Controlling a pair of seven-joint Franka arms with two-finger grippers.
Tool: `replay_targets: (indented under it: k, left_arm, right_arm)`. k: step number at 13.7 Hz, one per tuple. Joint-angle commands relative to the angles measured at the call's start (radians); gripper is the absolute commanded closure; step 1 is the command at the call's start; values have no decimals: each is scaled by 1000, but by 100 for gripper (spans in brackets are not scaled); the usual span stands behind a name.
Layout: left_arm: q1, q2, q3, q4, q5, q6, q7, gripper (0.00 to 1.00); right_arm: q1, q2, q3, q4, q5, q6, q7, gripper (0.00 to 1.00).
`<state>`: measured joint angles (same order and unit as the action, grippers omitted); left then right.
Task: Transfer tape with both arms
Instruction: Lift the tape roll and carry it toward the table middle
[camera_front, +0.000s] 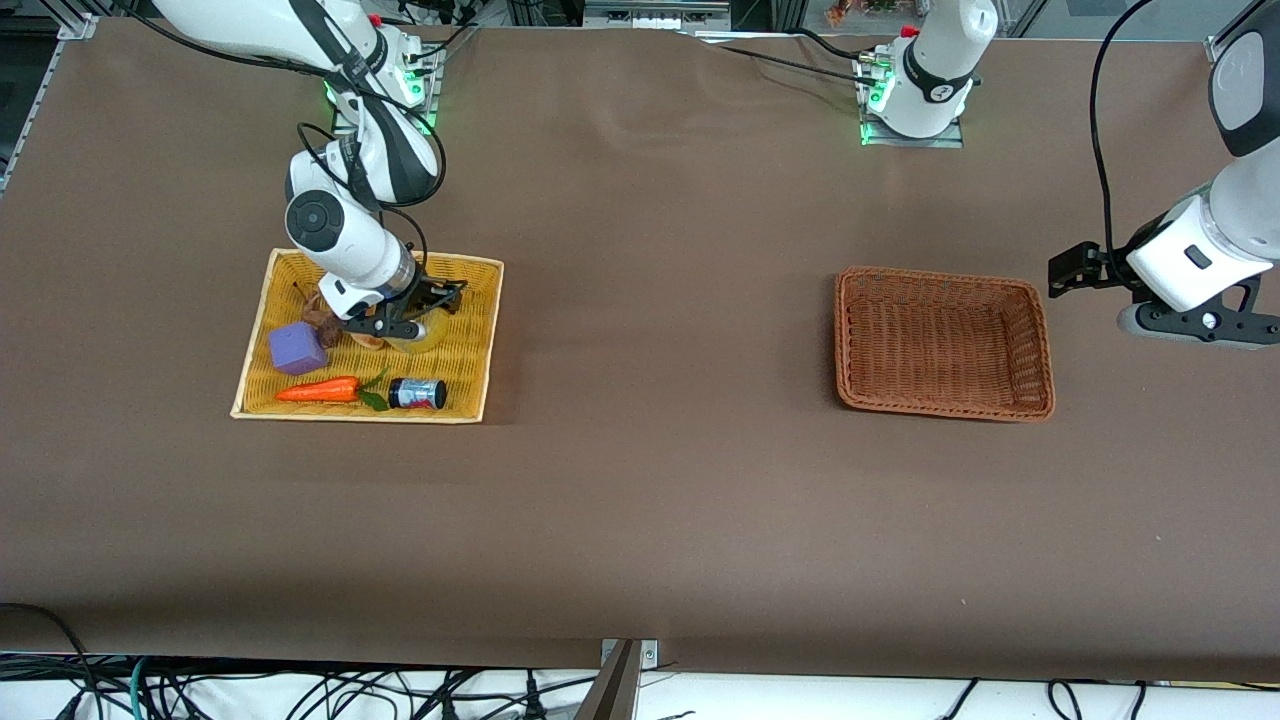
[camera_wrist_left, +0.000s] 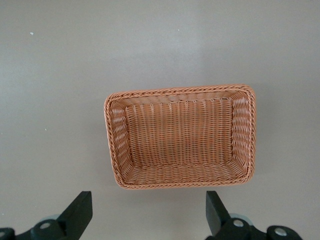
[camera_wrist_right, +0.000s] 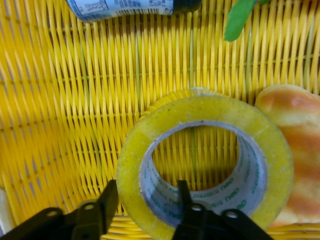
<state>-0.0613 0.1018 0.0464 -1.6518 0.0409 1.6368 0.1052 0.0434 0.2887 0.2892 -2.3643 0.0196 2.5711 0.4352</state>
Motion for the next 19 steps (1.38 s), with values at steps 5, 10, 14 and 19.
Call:
replay_targets:
  k: [5,10,14,19]
  left_arm:
    - [8,9,-3,18,13,-15,21,0]
    - [9,10,-3,18,13,-12,21,0]
    - [9,16,-3,17,11,-11,21,0]
    - [11,18,-2,17,11,-11,21,0]
  right_arm:
    - [10,-63,4,28,-18,-14,-29,100]
    - [82,-56,68,426,-15,-447,58,100]
    - [275,102,67,658,-62,-471,336,100]
    - [449,343,65,911,-90,-454,643,100]
